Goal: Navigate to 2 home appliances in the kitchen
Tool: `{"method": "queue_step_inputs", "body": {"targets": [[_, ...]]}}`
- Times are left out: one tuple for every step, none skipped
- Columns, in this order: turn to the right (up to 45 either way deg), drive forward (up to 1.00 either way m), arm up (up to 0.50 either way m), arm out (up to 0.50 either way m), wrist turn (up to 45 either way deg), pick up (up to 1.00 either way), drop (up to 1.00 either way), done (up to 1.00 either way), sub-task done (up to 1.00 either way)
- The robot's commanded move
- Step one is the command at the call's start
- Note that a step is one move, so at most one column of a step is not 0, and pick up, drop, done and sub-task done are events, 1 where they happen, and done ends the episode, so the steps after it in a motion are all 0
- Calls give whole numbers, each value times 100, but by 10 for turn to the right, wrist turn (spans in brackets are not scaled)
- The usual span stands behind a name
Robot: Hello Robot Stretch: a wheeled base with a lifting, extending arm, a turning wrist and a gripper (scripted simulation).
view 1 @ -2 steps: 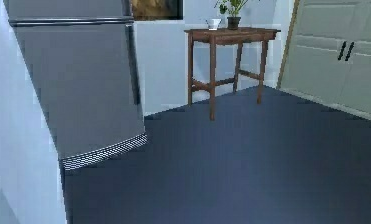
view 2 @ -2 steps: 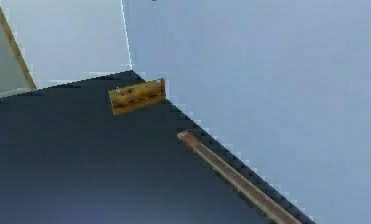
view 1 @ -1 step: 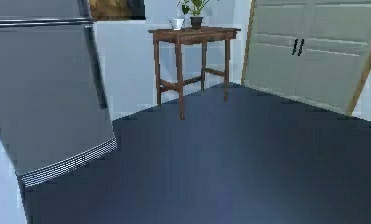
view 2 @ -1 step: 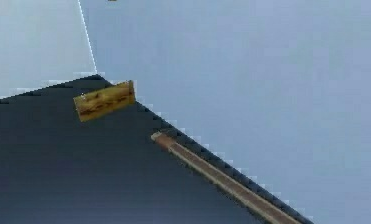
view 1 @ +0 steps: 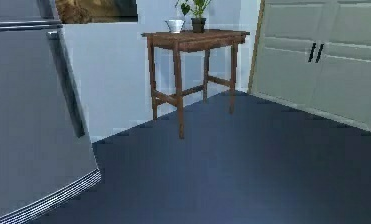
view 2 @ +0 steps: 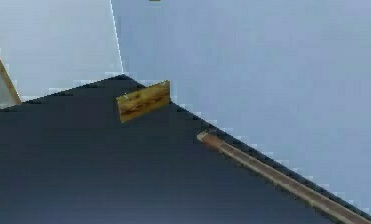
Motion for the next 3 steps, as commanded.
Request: {"method": "queue_step_inputs", "body": {"targets": [[-390, 0, 0, 0, 0, 0, 0, 0, 0], [0, 70, 0, 0, 0, 0, 0, 0, 0], [0, 0, 0, 0, 0, 0, 0, 0, 100]]}}
